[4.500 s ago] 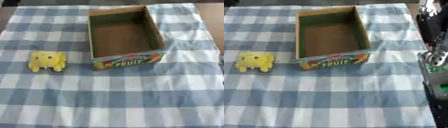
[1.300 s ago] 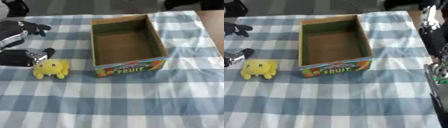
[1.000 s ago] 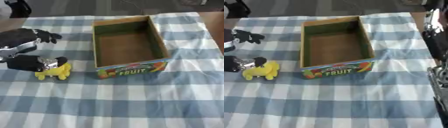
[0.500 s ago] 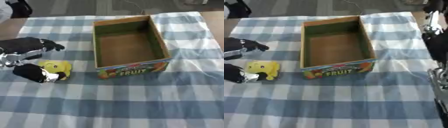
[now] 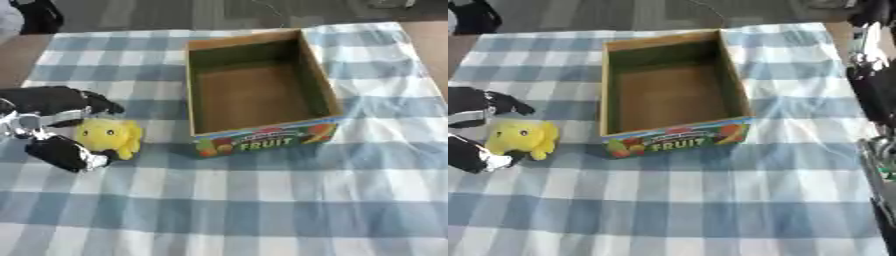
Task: Pick up objects on the table and place them in the box.
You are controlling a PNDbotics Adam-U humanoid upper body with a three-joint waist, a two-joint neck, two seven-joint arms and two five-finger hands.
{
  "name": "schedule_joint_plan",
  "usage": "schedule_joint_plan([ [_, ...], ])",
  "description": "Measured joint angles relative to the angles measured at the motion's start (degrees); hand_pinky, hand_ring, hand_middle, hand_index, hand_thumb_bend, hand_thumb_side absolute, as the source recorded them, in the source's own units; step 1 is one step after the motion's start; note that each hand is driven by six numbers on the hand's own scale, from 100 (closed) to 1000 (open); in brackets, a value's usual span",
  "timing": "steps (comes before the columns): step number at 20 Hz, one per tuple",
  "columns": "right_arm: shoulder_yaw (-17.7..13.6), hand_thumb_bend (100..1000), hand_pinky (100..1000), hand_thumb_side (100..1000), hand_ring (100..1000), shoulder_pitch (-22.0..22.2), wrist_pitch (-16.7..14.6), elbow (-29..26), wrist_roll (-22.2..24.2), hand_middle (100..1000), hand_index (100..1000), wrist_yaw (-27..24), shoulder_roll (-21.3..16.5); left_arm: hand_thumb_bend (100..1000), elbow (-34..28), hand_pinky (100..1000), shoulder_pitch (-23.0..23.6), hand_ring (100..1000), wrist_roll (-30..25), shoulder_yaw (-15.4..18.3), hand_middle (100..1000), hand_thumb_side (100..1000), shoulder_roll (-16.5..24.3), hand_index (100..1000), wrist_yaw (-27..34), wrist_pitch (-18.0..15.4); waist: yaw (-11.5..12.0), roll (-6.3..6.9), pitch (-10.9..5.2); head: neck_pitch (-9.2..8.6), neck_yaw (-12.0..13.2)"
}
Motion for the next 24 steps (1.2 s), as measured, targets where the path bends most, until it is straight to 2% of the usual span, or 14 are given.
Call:
schedule_joint_plan([
  [4,0.01,100,730,627,577,-0.01,-0.02,0.00,0.00,589,812,0.00,0.01,368,1.92,904,0.00,939,-0.18,-0.03,877,624,-0.05,1000,-1.24,-0.17,0.00,0.00,0.17,0.00,0.08],
  [9,0.03,100,729,626,576,-0.02,-0.05,0.00,0.01,586,812,0.00,0.02,386,5.35,910,-0.01,945,-0.09,-0.29,878,623,-0.69,1000,-4.66,-0.77,-0.09,-0.13,0.24,0.00,0.28],
  [15,0.30,100,730,625,574,-0.18,-0.13,0.00,0.12,583,812,-0.02,0.10,276,8.09,895,-0.24,930,1.60,-0.35,845,639,-1.65,1000,-7.99,-1.66,-0.22,-0.17,0.39,-0.02,0.52],
  [17,0.31,100,730,627,573,-0.18,-0.15,0.00,0.15,583,812,-0.02,0.16,269,8.82,892,-0.33,926,2.66,-0.34,838,621,-2.09,1000,-8.52,-1.56,-0.27,-0.19,0.47,-0.02,0.58],
  [19,0.32,100,730,626,573,-0.18,-0.16,0.00,0.19,582,812,-0.02,0.17,224,9.44,882,-0.44,914,3.69,-0.34,816,606,-2.45,992,-9.01,-1.43,-0.29,-0.21,0.54,-0.03,0.69],
  [20,0.32,100,730,625,573,-0.18,-0.17,0.00,0.21,582,812,-0.02,0.17,182,9.67,876,-0.48,904,4.23,-0.34,800,597,-2.55,973,-9.25,-1.33,-0.31,-0.22,0.55,-0.03,0.72],
  [24,0.32,100,731,626,572,-0.16,-0.19,0.00,0.25,580,813,-0.02,0.19,148,10.77,853,-0.69,875,6.83,-0.32,760,551,-3.15,920,-10.42,-0.69,-0.37,-0.35,0.61,-0.03,0.75],
])
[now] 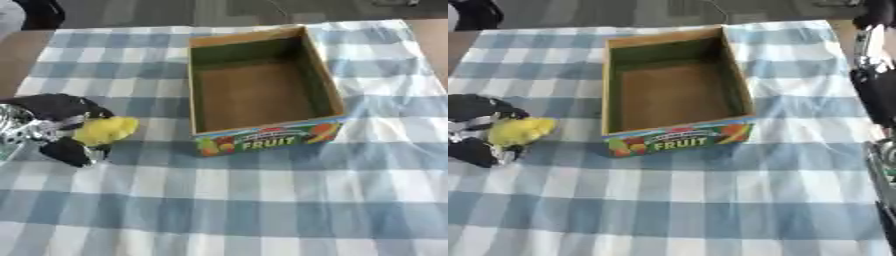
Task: Pick up objects on the table and place them in the box.
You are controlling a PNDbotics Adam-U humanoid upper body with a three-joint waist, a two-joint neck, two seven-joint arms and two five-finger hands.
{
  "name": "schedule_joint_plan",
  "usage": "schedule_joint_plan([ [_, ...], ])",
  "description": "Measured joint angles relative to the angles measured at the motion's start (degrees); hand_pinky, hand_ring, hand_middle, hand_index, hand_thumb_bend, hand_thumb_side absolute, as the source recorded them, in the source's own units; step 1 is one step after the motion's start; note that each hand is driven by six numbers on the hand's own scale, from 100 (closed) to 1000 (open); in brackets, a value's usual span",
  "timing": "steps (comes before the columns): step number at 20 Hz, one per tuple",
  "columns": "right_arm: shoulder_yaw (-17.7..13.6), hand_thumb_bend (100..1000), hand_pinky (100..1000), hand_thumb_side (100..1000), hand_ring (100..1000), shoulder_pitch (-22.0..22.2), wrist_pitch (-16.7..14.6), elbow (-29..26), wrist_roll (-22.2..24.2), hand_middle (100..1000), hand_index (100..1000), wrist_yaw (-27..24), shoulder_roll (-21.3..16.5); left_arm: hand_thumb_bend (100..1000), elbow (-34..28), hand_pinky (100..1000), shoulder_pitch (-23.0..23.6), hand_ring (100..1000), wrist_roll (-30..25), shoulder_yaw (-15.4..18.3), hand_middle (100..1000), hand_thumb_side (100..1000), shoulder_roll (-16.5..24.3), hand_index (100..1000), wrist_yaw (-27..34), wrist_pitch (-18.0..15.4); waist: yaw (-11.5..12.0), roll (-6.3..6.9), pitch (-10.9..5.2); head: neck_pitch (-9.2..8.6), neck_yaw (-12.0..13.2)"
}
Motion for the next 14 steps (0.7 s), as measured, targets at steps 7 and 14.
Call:
schedule_joint_plan([
  [7,-0.01,100,730,626,571,0.05,0.00,0.00,0.02,577,813,0.01,0.06,100,2.11,735,-0.21,778,4.57,-0.03,623,359,-0.87,791,-4.53,-0.40,-0.25,-0.10,0.20,0.00,-0.02],
  [14,-0.01,100,731,626,571,0.21,0.01,0.00,0.02,577,813,0.01,0.26,100,3.38,555,0.02,638,13.39,-0.05,553,282,-1.40,650,-6.60,1.51,-0.27,-0.17,0.27,0.00,-0.04],
])
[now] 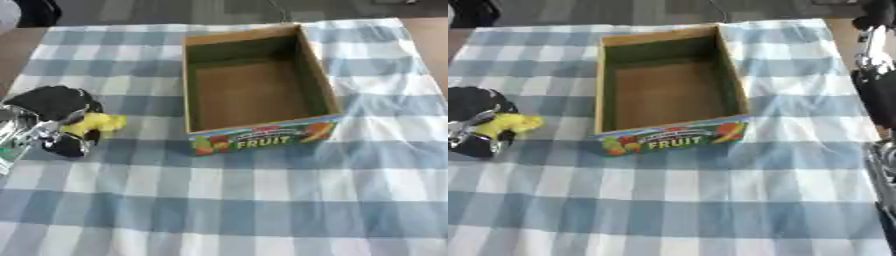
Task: Pick up objects on the table and place them in the box.
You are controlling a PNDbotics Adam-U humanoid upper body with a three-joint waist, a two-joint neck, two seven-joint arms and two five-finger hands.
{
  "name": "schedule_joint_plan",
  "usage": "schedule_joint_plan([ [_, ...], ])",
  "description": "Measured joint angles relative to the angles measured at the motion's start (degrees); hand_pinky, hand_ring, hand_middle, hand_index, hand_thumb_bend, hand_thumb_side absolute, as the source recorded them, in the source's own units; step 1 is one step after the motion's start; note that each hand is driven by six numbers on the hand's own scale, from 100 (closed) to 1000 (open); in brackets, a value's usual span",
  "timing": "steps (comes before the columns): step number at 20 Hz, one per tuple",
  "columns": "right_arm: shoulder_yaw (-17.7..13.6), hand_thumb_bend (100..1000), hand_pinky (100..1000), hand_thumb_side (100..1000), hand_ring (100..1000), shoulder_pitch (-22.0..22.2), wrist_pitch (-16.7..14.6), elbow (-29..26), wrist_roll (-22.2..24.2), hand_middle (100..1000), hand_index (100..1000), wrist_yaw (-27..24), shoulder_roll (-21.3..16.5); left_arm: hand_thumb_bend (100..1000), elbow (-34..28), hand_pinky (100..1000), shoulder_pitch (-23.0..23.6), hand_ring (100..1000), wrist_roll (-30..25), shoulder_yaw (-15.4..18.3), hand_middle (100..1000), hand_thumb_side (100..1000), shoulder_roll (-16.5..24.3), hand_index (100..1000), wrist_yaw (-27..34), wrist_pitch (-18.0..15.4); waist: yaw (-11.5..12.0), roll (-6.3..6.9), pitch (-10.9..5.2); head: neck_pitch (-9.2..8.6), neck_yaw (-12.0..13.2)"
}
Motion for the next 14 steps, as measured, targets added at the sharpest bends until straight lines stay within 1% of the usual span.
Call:
schedule_joint_plan([
  [2,0.00,100,731,626,572,0.01,0.00,0.00,0.00,577,813,0.00,0.21,100,0.10,526,0.06,612,2.93,0.01,541,291,-0.01,628,0.06,1.19,0.00,-0.03,0.00,0.00,0.00],
  [5,0.00,100,731,625,572,0.03,0.00,0.00,0.00,577,813,0.00,0.23,100,-0.15,510,0.09,603,7.40,0.05,537,306,-0.03,621,0.13,3.11,0.00,-0.03,0.00,0.00,-0.03],
  [8,-0.01,100,731,623,573,0.05,0.01,0.00,-0.01,577,814,0.00,0.23,100,-1.18,492,0.21,584,10.56,0.20,530,313,-0.03,616,0.60,4.64,0.08,-0.03,-0.01,0.00,-0.20],
  [11,-0.01,100,731,624,573,0.07,0.04,0.00,-0.04,577,814,0.00,0.23,100,-3.63,485,0.49,579,11.57,0.64,525,318,-0.02,614,1.89,5.68,0.32,-0.03,-0.03,0.01,-0.46],
  [14,-0.02,100,732,622,574,0.10,0.07,0.00,-0.07,577,814,0.00,0.23,100,-7.72,483,0.45,578,11.25,1.79,521,326,0.04,612,2.55,6.72,0.45,0.01,-0.08,0.02,-0.60],
])
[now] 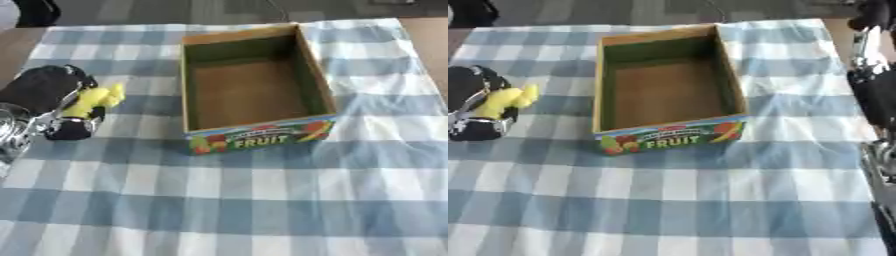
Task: Pick up objects on the table and place them in the box.
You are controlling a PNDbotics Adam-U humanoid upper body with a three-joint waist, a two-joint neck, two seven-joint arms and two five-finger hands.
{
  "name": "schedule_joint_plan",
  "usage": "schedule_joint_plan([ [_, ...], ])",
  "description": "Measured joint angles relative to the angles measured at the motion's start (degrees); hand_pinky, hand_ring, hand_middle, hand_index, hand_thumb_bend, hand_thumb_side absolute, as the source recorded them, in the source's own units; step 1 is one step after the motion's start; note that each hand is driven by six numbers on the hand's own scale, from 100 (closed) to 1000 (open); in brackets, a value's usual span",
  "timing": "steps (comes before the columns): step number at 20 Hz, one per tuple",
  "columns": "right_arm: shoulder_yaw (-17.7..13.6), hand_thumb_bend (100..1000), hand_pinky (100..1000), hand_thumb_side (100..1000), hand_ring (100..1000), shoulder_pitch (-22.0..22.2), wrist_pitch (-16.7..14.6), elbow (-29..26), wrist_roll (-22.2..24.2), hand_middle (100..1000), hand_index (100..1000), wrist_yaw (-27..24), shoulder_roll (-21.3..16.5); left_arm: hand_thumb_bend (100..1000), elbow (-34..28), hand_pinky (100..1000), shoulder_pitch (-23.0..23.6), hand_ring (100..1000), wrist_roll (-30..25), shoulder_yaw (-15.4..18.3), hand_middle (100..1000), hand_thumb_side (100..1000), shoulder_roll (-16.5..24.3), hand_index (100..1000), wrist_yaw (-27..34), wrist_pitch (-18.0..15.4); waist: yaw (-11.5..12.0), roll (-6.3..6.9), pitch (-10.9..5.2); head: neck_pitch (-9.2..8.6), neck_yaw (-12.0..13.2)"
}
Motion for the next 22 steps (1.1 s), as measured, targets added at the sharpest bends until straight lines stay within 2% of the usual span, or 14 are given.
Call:
schedule_joint_plan([
  [6,-0.01,100,731,623,574,0.12,0.00,0.00,-0.05,578,814,0.00,0.00,100,-6.52,486,-3.00,579,-0.42,2.63,516,330,-0.07,605,-2.85,0.97,0.24,0.23,-0.29,0.01,-0.44],
  [9,0.07,100,731,629,578,-0.21,-0.09,0.00,0.03,581,815,-0.11,0.00,100,-7.58,489,-3.51,576,-0.38,3.36,514,370,-0.78,604,-4.16,0.78,-0.28,0.19,-0.50,0.08,-0.26],
  [15,0.75,100,731,624,579,-2.25,-0.70,0.00,0.64,582,815,-1.22,-0.01,100,-10.64,495,-10.71,584,3.02,4.71,512,402,-6.88,601,-7.66,-2.62,-2.02,0.19,-0.66,0.02,0.92],
  [18,0.84,100,731,626,581,-3.06,-1.01,0.00,0.91,585,815,-1.66,0.00,100,-8.71,502,-13.37,589,5.24,4.71,515,406,-10.55,603,-9.83,-4.61,-2.93,0.02,-0.44,-0.15,2.00],
  [22,1.08,100,730,625,581,-4.04,-1.59,0.00,1.02,585,814,-2.19,0.03,100,-4.56,505,-13.72,592,7.97,4.60,518,402,-15.51,604,-12.91,-7.07,-3.69,-0.02,-0.08,-0.31,3.33],
])
